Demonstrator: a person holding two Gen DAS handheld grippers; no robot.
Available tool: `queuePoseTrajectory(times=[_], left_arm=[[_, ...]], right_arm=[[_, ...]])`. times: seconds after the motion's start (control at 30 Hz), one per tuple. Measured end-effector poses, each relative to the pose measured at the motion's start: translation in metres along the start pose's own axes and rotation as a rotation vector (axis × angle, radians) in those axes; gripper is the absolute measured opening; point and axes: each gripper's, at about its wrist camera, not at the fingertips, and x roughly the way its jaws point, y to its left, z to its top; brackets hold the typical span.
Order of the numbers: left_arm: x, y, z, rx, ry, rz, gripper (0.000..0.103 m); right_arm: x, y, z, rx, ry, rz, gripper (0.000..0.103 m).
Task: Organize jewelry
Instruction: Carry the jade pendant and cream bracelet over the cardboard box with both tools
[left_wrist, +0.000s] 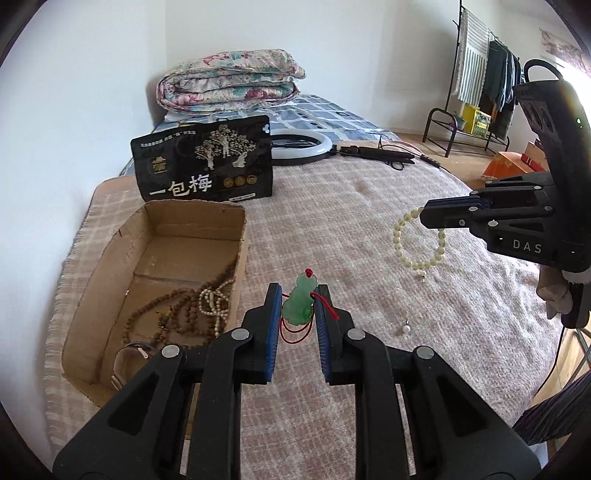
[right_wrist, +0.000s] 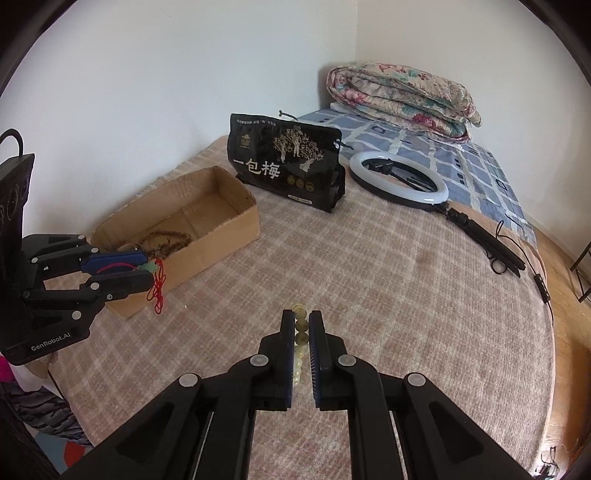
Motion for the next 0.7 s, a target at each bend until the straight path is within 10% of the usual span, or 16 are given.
queuePoseTrajectory(times=[0.7], left_arm=[[-0.023, 0.099, 0.004, -0.130, -0.045, 0.110, 0.017]], right_arm=[[0.037, 0.077, 0.089, -0.045, -0.058, 0.086, 0.005]])
